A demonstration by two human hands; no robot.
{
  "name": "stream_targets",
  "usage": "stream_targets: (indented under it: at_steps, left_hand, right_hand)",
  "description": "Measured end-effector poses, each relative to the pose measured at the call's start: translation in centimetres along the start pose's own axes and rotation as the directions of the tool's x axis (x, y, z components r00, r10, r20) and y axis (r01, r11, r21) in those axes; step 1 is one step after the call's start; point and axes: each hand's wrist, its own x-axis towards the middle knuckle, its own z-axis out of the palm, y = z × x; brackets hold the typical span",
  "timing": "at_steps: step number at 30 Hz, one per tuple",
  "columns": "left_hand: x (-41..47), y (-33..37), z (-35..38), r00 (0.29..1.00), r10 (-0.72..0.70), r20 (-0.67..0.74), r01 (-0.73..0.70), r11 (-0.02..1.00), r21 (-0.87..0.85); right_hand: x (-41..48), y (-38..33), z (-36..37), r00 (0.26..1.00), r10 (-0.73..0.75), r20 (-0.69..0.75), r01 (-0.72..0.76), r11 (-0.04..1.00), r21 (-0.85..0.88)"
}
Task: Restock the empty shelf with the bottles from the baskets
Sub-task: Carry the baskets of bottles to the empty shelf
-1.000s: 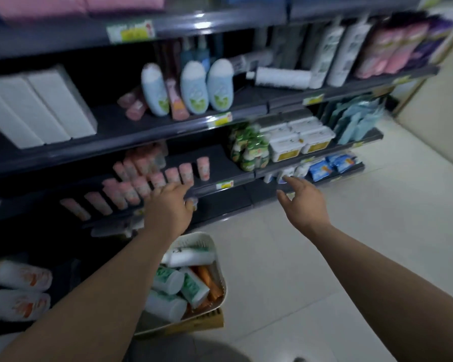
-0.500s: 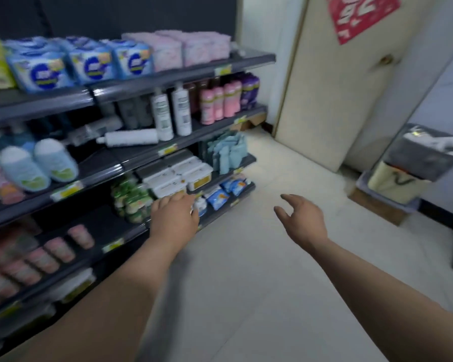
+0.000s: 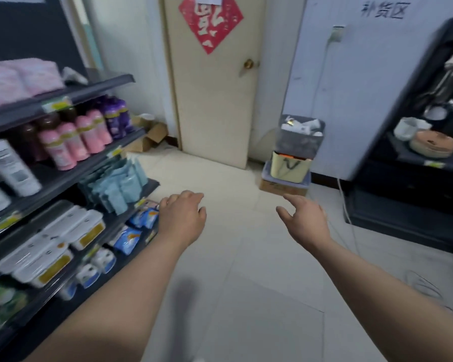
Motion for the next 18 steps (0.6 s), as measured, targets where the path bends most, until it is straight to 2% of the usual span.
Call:
stream_targets:
  at_steps: [7,18]
  left_hand:
    - [12.9,6.1,2.5,0.987,0.16,0.03,-0.159,0.987,-0.026]
    - [33.5,12.7,4.5,0.948,0.319,0.018,-0.318,0.947,-0.053]
  right_hand:
    - [9.4,4.4,-1.7,0.989,0.13,-0.064,-0.134,0.989,-0.068]
    - [25.7,7.9,-3.0,0.945,0.283,-0.164,-0.29,0.957,-0.019]
